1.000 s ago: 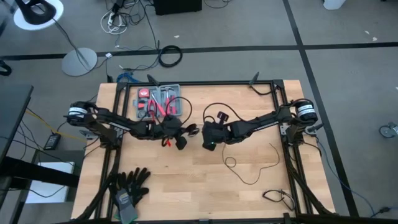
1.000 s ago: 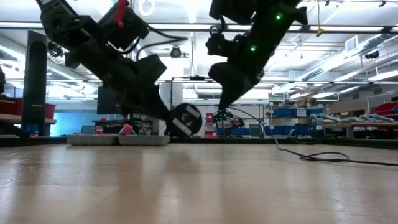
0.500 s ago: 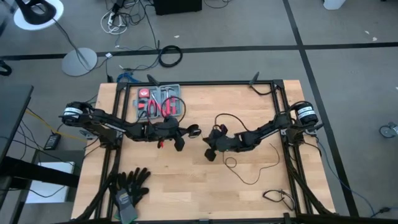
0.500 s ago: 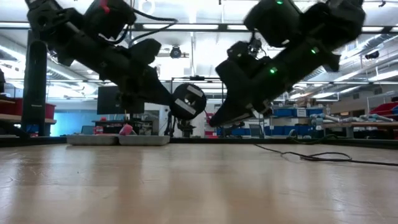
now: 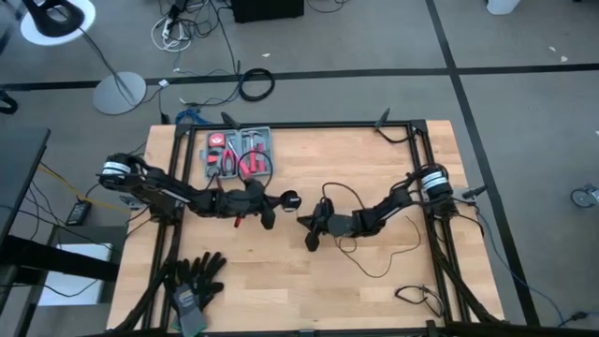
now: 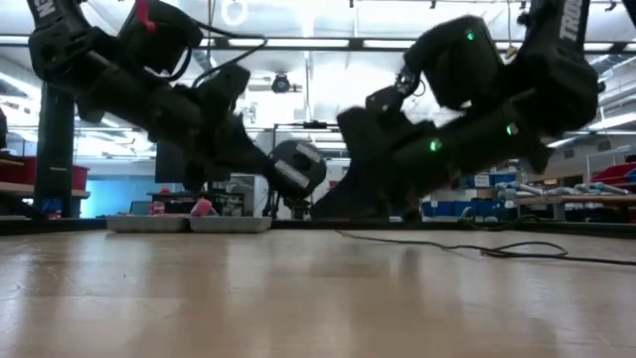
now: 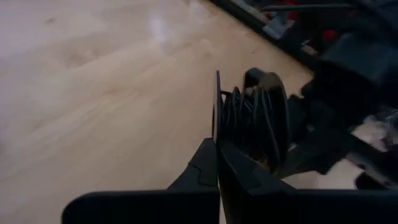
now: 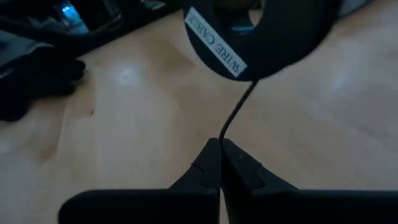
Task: Coil cords
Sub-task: Coil the black wire onto the spool
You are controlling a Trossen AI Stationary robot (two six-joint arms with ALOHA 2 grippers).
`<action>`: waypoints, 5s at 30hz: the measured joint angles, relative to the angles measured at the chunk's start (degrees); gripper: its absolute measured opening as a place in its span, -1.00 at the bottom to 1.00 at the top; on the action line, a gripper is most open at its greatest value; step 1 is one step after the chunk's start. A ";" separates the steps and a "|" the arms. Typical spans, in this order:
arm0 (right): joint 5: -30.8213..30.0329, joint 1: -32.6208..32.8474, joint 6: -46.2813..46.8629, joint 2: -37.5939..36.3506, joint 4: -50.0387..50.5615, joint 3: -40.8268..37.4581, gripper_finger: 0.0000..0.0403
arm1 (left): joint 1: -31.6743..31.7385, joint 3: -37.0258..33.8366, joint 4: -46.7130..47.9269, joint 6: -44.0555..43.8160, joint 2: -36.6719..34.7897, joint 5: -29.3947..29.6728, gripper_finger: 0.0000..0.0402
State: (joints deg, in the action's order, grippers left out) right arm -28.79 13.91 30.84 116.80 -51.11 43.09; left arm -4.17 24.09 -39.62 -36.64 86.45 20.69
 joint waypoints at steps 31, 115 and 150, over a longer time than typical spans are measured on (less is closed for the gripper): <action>3.73 -5.68 -3.99 0.54 -1.05 -0.90 -0.67 | 0.05 -0.02 -2.98 3.40 9.05 11.10 -1.00; 33.40 -21.31 -34.42 -10.02 8.86 -1.83 -0.63 | 0.09 0.00 -6.03 15.40 9.55 6.16 -1.00; 37.65 -21.57 -35.60 -10.02 11.27 -1.93 -1.00 | 1.19 0.18 -4.99 11.61 9.57 2.63 -0.67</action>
State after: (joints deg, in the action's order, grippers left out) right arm 8.86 -7.66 -4.75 106.78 -39.83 41.17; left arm -2.97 24.27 -44.61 -25.03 96.03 23.32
